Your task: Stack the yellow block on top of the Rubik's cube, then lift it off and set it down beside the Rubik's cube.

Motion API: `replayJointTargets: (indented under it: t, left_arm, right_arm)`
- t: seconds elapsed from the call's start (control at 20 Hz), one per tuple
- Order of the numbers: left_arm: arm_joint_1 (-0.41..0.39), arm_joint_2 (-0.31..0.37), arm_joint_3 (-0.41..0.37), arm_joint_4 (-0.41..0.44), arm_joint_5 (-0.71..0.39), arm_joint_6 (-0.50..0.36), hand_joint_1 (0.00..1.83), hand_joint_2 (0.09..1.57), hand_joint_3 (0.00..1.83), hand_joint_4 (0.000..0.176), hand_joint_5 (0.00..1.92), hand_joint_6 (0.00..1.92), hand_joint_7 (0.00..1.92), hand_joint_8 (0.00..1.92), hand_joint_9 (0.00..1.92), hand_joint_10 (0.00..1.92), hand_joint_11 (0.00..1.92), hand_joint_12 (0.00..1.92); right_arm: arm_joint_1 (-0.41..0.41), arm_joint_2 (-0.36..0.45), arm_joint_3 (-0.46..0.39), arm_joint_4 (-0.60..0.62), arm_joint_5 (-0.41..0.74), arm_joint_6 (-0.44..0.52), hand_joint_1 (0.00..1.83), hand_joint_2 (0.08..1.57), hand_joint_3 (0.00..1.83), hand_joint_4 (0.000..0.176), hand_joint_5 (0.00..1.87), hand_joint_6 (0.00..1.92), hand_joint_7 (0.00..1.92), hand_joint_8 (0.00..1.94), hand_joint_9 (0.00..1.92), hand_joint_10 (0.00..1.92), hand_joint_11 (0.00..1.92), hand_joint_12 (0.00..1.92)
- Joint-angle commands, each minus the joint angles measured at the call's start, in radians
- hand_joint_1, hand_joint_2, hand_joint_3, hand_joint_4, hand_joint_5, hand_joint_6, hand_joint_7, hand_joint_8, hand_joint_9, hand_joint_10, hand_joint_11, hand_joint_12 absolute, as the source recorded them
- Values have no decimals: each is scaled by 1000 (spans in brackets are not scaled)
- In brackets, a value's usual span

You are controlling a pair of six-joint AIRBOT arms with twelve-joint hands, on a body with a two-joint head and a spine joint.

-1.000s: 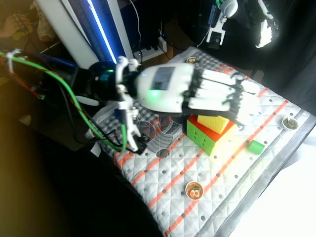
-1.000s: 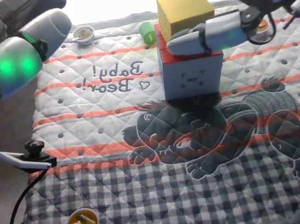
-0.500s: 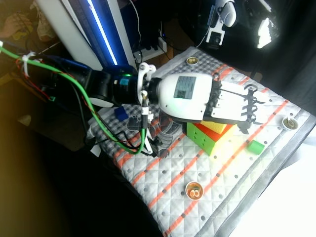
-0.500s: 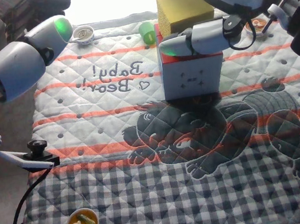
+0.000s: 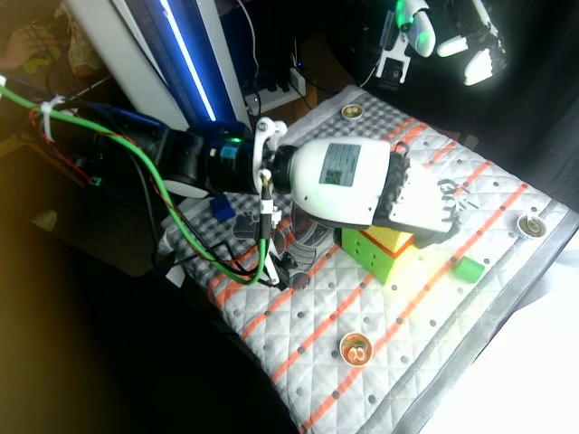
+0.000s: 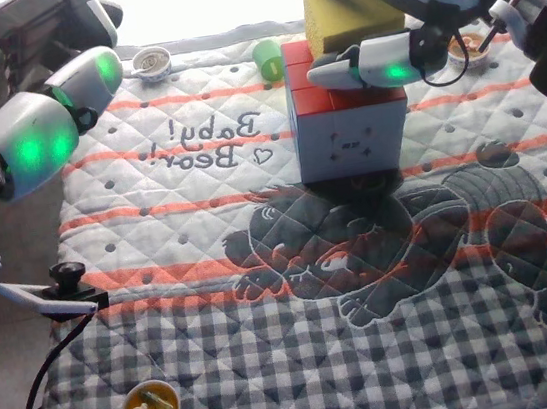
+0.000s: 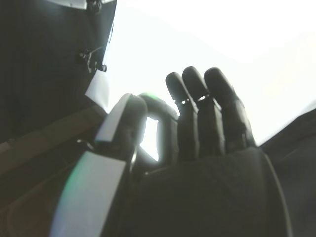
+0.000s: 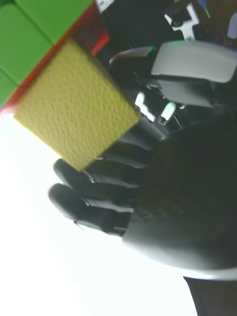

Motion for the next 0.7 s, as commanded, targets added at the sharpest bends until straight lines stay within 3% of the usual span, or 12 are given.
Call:
replayJointTargets:
  t: [0.0, 0.05, 0.1, 0.15, 0.25, 0.35, 0.4, 0.45, 0.5, 0.55, 0.6, 0.65]
  left_arm:
    - [-3, -1, -3, 26, 133, -11, 845, 1403, 0, 0, 495, 1696, 331, 952, 198, 1200, 34, 1803]
    - [-1, -1, -3, 22, 134, -11, 976, 1412, 0, 0, 548, 1652, 382, 1638, 199, 1265, 52, 1835]
    - [1, -2, -3, 20, 135, -12, 996, 1425, 0, 0, 541, 1664, 381, 1832, 167, 1308, 12, 1861]
    - [3, -1, -4, 19, 136, -12, 996, 1425, 0, 0, 541, 1664, 381, 1832, 167, 1308, 12, 1861]
    - [10, 1, -7, 14, 139, -12, 997, 1424, 1, 1, 535, 1658, 390, 1842, 172, 1345, 16, 1865]
    - [18, 5, -12, 6, 147, -12, 986, 1432, 0, 4, 521, 1665, 385, 1863, 175, 1391, 43, 1848]
    - [26, 7, -16, 0, 156, -12, 986, 1432, 0, 4, 521, 1665, 385, 1863, 175, 1391, 43, 1848]
    - [34, 10, -20, -5, 164, -12, 853, 1402, 0, 24, 510, 1677, 277, 1304, 189, 1343, 79, 1794]
    - [39, 12, -23, -9, 169, -12, 842, 1389, 0, 17, 517, 1666, 296, 1061, 204, 1284, 82, 1753]
    - [43, 14, -25, -13, 173, -12, 823, 1385, 0, 39, 518, 1664, 302, 981, 190, 1265, 71, 1768]
    - [47, 17, -28, -17, 178, -12, 814, 1383, 0, 51, 519, 1662, 320, 937, 210, 1248, 100, 1757]
    - [54, 20, -32, -21, 186, -12, 829, 1381, 0, 32, 524, 1656, 332, 913, 224, 1226, 124, 1723]
  right_arm:
    - [17, -1, 7, -16, 101, -8, 1191, 1177, 3, 0, 926, 1085, 781, 1300, 524, 1321, 199, 1868]
    - [18, -1, 7, -15, 101, -8, 1196, 1184, 2, 0, 910, 1080, 789, 1359, 587, 1388, 322, 1860]
    - [22, -1, 7, -15, 102, -8, 1218, 1180, 0, 0, 927, 983, 813, 1427, 648, 1562, 433, 1919]
    - [25, -1, 6, -15, 105, -8, 1218, 1180, 0, 0, 927, 983, 813, 1427, 648, 1562, 433, 1919]
    - [25, -1, -20, -18, 142, -8, 1200, 1235, 5, 0, 914, 1105, 589, 1574, 290, 1668, 30, 1921]
    - [26, 22, -47, -29, 180, -8, 1323, 1253, 0, 0, 809, 1285, 666, 1417, 564, 1666, 277, 1893]
    - [26, 40, -69, -38, 207, -8, 1323, 1253, 0, 0, 809, 1285, 666, 1417, 564, 1666, 277, 1893]
    - [26, 62, -86, -44, 230, -8, 1190, 1204, 0, 1, 819, 1262, 831, 1271, 731, 1396, 541, 1860]
    - [19, 87, -113, -54, 261, -8, 1188, 1196, 0, 1, 809, 1251, 869, 1244, 770, 1348, 581, 1840]
    - [10, 102, -128, -61, 283, -8, 1204, 1173, 0, 0, 833, 1177, 930, 1199, 845, 1335, 675, 1810]
    - [-5, 123, -149, -70, 311, -8, 1212, 1169, 0, 0, 949, 1117, 811, 1239, 490, 1368, 269, 1899]
    - [-25, 151, -178, -83, 342, -8, 1212, 1182, 4, 0, 962, 1084, 737, 1368, 411, 1578, 291, 1917]
